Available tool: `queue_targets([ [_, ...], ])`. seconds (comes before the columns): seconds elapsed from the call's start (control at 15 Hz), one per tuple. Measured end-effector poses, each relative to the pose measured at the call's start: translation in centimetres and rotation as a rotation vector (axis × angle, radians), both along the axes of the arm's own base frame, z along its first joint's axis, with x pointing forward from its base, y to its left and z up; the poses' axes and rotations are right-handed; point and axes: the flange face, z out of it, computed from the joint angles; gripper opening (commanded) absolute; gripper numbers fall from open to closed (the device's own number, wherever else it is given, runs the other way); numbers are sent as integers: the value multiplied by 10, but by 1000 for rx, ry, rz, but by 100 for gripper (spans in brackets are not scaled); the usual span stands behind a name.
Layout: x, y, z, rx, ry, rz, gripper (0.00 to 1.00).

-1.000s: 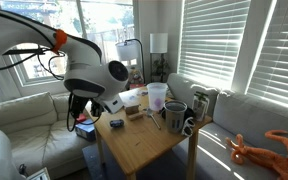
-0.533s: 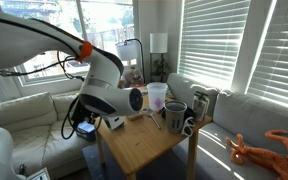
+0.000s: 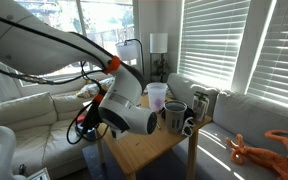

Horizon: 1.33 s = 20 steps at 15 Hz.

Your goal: Place the green and blue toy cars upright

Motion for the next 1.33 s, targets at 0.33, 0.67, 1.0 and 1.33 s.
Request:
queue_targets([
  [0.33,3,-2,-4,1,7,2,8],
  [0.67,-5,-7,-6,83,55,3,8],
  [1.0,-11,-17,-22,139,178,-36,8],
  [1.33,-10,-32,-28,100,287,-103,8],
])
